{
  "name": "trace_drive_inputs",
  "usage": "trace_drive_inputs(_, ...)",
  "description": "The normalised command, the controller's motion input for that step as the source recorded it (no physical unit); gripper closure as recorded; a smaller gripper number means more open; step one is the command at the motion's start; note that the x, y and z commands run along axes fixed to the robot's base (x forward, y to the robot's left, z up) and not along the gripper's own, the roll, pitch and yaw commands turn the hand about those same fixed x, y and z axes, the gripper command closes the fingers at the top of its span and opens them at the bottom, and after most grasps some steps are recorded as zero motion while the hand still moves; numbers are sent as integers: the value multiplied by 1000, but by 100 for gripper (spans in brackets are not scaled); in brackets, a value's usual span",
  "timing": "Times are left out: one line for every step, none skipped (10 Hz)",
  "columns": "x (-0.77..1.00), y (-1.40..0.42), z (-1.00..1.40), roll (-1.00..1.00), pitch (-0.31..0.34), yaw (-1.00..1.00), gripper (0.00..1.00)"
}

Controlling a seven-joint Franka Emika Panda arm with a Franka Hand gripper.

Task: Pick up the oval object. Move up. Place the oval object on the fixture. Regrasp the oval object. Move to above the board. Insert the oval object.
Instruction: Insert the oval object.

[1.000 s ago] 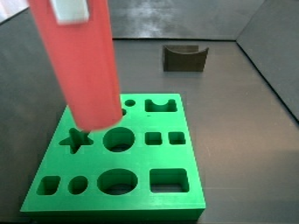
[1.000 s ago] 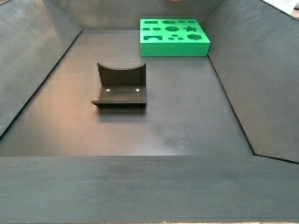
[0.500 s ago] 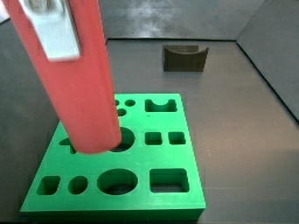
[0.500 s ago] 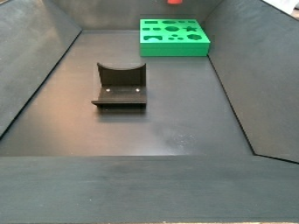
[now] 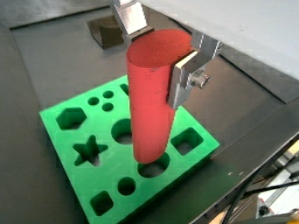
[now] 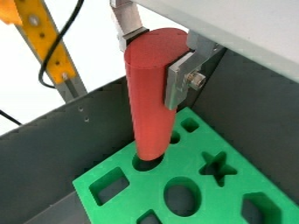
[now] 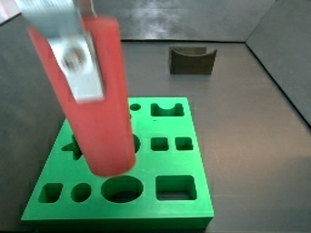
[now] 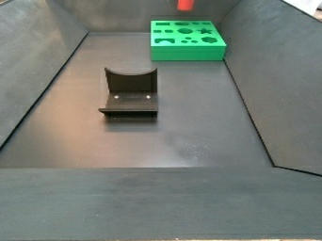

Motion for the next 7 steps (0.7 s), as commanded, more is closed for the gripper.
trace_drive_inputs(114, -183, -351, 31, -23, 0, 100)
trace_drive_inputs(83, -174, -303, 11, -20, -20, 100)
trace_drive_inputs(97, -94, -237, 41, 0, 0, 100)
trace_drive_inputs(69, -80, -317, 107, 0, 0, 100)
trace_drive_inputs(9, -9, -309, 46, -14, 0, 100)
trace_drive_inputs(114, 0, -163, 0, 0, -14, 100)
trace_drive_inputs(66, 0, -209, 0, -19, -20, 100)
